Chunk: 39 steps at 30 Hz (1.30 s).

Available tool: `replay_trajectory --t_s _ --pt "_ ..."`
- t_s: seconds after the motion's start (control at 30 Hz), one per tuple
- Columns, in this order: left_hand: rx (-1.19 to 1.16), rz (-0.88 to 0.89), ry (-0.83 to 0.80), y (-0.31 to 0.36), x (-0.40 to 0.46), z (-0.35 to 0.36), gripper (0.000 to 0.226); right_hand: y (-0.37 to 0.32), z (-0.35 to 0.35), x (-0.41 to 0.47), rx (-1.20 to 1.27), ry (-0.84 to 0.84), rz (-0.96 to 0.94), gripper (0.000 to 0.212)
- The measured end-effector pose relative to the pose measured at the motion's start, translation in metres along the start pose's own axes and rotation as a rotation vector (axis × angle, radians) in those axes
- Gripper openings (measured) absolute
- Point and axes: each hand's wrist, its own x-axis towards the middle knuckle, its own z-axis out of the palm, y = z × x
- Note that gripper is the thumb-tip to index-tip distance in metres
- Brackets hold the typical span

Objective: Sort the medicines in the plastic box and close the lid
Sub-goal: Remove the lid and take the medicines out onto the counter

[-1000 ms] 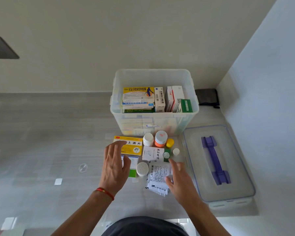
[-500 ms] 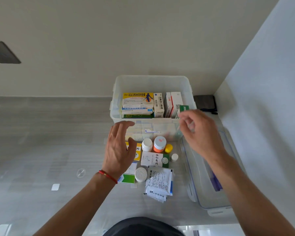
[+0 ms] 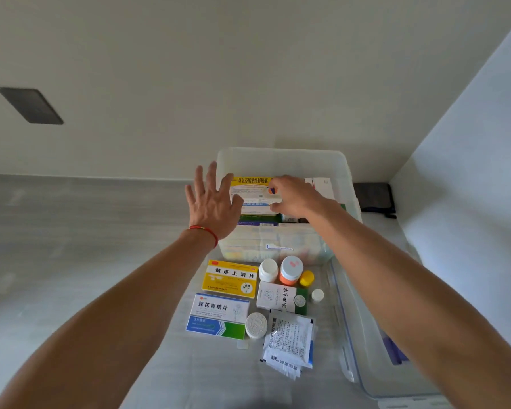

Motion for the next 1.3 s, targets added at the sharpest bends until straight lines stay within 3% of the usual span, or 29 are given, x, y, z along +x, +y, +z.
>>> replay_trajectory --t_s 0.27,0.37,0.53,0.83,0.93,1.03,1.17,1.3 --pt "-0.060 0.009 0.028 -0.003 0.003 0.007 0.059 -0.007 0.021 0.055 -0.171 -0.030 -0.004 0.064" --pt "-0.090 0.010 0.036 -0.004 0.003 0.008 0.058 -0.006 0.036 0.063 -0.230 -0.027 -0.018 0.059" --pt "-0.103 -0.017 0.039 -0.005 0.003 0.009 0.060 -0.005 0.030 0.067 -0.248 0.082 -0.038 0.032" --pt "-0.202 0.004 0.032 -0.007 0.003 0.006 0.076 0.007 -0.022 -0.009 -0.135 0.364 -0.025 0.036" --pt "-0.329 0.087 0.040 -0.001 -0.004 -0.013 0.079 0.010 -0.034 -0.049 -0.087 0.460 -0.068 0.044" --pt "-0.509 0.319 0.127 0.002 -0.026 -0.036 0.065 0.001 -0.041 -0.086 -0.071 0.501 -0.191 0.051" --pt "-0.612 0.429 0.007 -0.009 -0.071 -0.057 0.060 -0.026 -0.030 -0.126 -0.137 0.529 -0.355 0.057" --pt "-0.633 0.282 -0.190 -0.055 -0.119 -0.044 0.076 -0.057 0.004 -0.144 -0.102 0.325 -0.505 0.054"
